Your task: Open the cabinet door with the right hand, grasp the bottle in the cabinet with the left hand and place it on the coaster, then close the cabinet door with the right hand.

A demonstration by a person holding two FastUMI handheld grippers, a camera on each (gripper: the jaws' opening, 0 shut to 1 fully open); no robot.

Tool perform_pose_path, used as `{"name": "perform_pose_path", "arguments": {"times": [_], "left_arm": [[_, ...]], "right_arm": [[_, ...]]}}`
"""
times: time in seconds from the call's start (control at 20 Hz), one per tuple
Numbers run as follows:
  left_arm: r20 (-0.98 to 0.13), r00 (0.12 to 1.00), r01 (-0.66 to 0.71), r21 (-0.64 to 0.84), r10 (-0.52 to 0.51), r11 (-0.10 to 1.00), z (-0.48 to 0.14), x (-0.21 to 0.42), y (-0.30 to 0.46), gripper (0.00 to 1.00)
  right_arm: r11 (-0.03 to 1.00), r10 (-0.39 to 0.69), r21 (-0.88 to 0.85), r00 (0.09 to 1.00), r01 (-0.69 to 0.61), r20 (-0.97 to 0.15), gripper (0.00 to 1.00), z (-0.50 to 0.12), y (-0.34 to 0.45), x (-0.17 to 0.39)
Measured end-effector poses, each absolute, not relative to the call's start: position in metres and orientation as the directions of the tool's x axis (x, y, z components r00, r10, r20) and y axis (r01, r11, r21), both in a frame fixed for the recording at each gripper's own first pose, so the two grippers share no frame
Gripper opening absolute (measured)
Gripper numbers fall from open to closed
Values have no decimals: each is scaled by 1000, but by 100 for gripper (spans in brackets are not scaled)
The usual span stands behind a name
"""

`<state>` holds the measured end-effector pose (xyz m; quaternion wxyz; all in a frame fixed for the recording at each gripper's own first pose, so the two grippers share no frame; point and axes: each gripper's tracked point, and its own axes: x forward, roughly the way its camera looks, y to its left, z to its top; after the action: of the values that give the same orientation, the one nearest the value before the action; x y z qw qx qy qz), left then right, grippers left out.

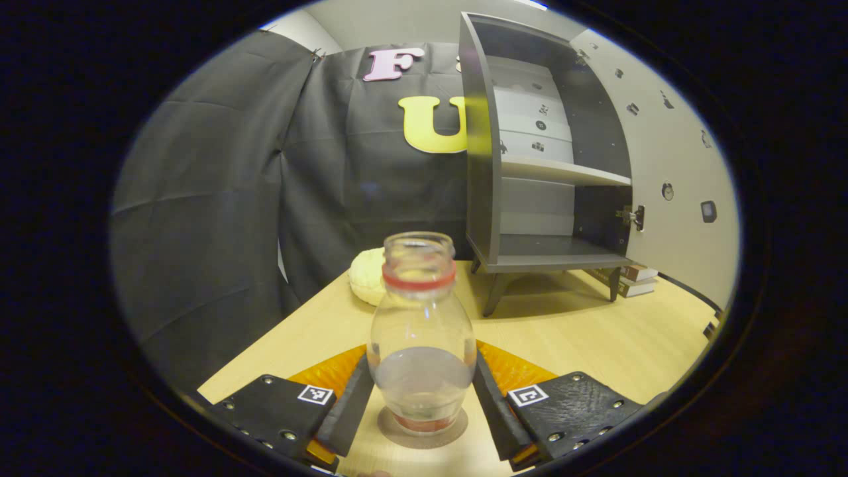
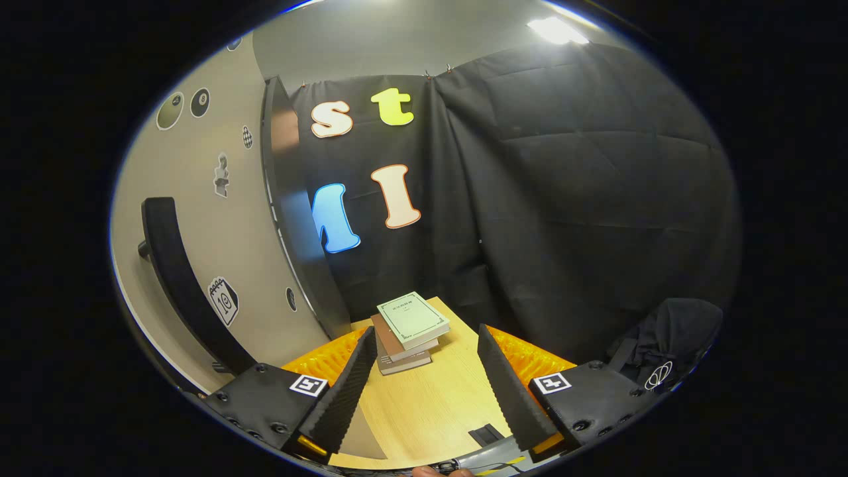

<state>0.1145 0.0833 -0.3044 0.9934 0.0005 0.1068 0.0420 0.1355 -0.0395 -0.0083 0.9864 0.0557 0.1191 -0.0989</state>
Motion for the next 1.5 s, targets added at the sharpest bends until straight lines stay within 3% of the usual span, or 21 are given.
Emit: {"name": "perform_pose_path", "arguments": {"times": [0.85,1.1,1.4,1.45,1.5], "left_arm": [[-84,993,-79,16,80,997,-207,110,80,77],[7,997,-71,-8,71,997,-137,104,73,77],[71,996,-51,78,46,996,-47,77,40,77],[98,994,-51,55,45,997,-31,70,31,79],[118,992,-41,21,38,999,-17,63,19,80]], "right_arm": [[974,-162,110,946,199,-282,97,-35,-41,136],[970,-170,119,944,210,-283,97,-36,-46,133],[981,-123,117,965,152,-230,97,-17,-39,139],[983,-102,128,970,132,-221,90,-11,-37,143],[984,-80,137,973,111,-215,91,-7,-32,145]]}}
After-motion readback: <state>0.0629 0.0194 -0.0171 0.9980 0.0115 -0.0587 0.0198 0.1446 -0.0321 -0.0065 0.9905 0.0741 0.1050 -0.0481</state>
